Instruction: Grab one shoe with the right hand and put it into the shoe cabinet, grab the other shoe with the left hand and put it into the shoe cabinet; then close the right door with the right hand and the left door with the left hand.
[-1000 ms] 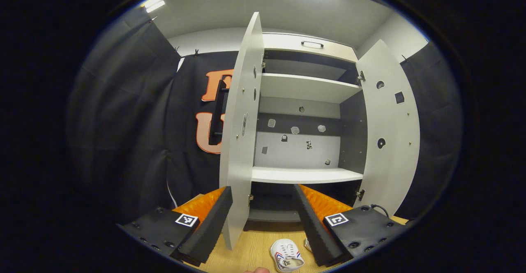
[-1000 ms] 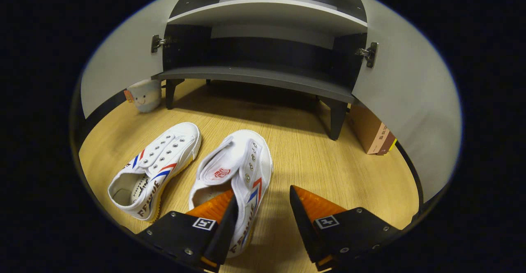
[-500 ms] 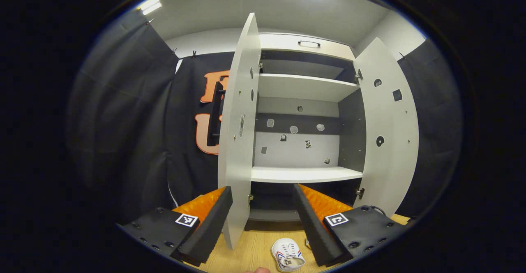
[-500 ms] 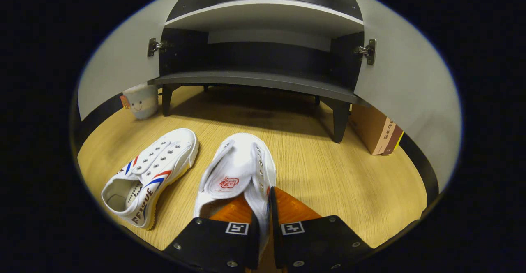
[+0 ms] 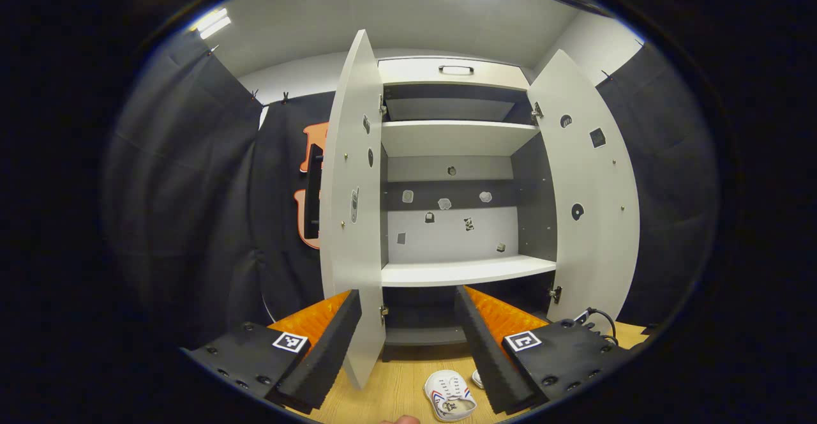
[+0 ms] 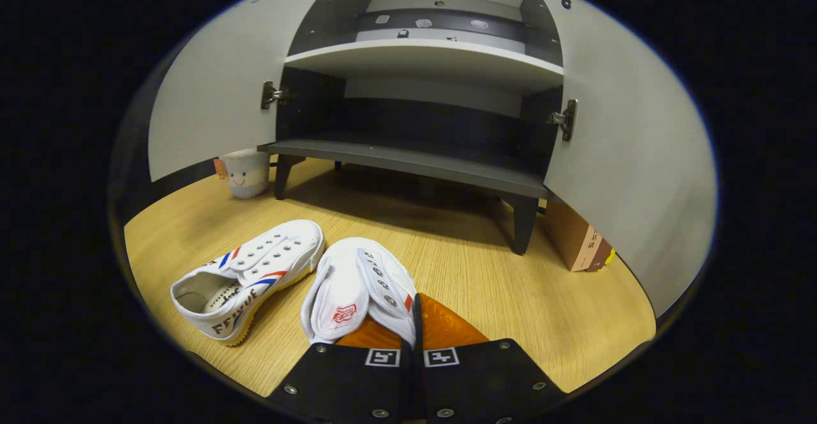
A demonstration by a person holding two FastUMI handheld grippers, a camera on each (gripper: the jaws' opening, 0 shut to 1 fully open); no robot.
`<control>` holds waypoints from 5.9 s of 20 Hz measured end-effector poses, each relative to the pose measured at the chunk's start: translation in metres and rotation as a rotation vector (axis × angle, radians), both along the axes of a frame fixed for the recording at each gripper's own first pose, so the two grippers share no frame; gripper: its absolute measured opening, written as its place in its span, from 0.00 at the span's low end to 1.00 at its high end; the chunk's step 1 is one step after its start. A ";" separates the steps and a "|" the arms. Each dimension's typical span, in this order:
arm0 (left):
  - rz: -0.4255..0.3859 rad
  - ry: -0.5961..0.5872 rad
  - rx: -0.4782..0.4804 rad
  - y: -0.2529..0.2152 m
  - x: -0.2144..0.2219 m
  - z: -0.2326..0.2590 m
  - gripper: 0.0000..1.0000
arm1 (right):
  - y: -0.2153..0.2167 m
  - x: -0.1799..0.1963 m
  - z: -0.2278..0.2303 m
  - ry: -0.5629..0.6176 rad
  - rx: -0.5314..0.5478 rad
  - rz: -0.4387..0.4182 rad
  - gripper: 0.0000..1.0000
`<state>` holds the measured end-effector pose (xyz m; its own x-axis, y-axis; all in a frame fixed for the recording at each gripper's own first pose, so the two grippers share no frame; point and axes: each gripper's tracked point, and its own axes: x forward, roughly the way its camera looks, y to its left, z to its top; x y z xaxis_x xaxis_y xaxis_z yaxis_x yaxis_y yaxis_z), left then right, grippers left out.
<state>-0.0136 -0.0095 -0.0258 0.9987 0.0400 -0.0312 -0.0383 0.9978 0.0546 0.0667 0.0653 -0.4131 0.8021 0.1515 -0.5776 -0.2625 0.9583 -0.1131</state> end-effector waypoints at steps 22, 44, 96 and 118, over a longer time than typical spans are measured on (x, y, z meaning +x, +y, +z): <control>-0.040 0.028 -0.085 -0.003 0.012 -0.041 0.96 | 0.014 0.157 0.346 -0.373 0.167 -0.147 0.00; 0.040 0.077 -0.085 0.028 0.018 -0.067 0.96 | -0.028 0.347 0.264 -0.065 0.139 -0.504 0.05; -0.136 0.966 -0.193 -0.024 -0.037 -0.318 0.98 | -0.092 -0.079 0.261 -0.416 0.254 -0.321 0.93; -0.068 0.825 -0.061 -0.005 0.027 -0.410 1.00 | -0.120 -0.077 0.254 -0.395 0.237 -0.372 0.93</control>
